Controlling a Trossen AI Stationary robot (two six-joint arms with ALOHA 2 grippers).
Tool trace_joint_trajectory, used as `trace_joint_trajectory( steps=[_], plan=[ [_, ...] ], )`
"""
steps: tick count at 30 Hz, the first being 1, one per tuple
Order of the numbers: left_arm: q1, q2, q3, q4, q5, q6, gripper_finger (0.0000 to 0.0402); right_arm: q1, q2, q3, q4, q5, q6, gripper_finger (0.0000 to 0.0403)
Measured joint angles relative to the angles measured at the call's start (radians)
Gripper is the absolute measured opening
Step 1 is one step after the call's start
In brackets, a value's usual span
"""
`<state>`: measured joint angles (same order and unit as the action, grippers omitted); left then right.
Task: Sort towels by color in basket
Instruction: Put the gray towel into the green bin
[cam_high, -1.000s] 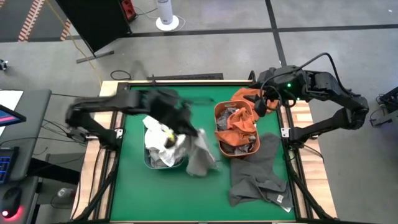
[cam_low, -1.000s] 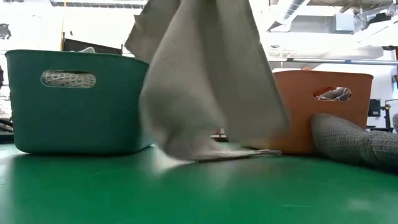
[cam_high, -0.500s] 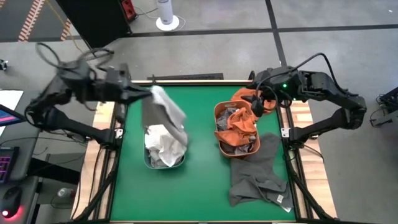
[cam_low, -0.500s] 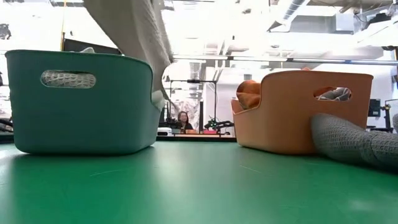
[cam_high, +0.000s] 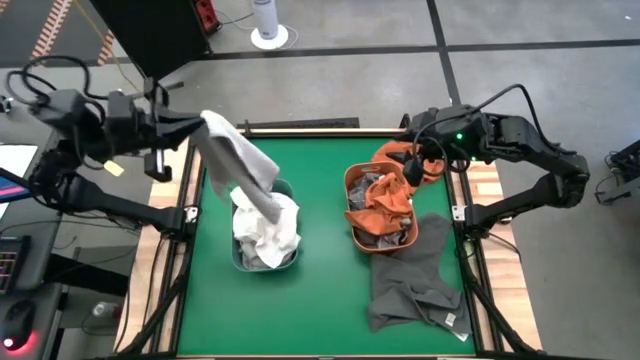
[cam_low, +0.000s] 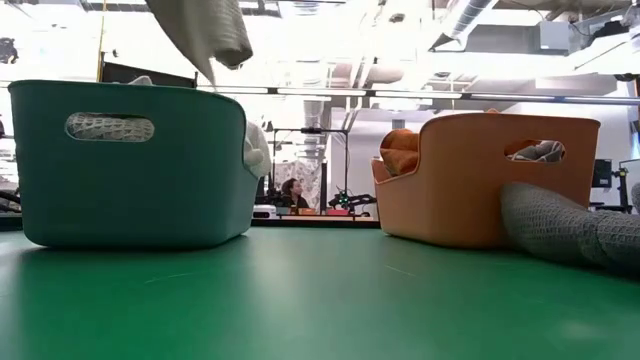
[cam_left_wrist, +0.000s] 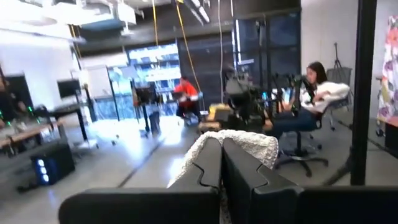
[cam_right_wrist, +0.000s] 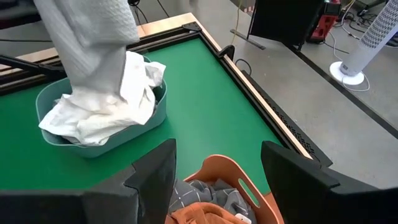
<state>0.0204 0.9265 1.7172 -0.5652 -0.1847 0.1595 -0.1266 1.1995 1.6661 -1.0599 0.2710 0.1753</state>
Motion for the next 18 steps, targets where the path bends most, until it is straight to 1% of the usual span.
trace_joint_trajectory(
  steps=[5, 11, 15, 18],
  plan=[
    [0.000, 0.004, 0.000, -0.010, 0.000, 0.009, 0.0000, 0.000, 0.000, 0.000, 0.000, 0.001, 0.000, 0.0264],
    [0.000, 0.047, 0.000, -0.080, 0.000, -0.036, 0.0000, 0.000, 0.000, 0.000, 0.000, 0.022, -0.004, 0.0264],
    [0.000, 0.100, -0.012, -0.097, 0.005, -0.098, 0.0000, 0.000, 0.000, 0.000, 0.000, 0.023, -0.008, 0.0264],
    [0.000, 0.134, -0.064, -0.081, 0.044, -0.161, 0.0000, 0.000, 0.000, 0.000, 0.000, 0.023, -0.011, 0.0264]
  ],
)
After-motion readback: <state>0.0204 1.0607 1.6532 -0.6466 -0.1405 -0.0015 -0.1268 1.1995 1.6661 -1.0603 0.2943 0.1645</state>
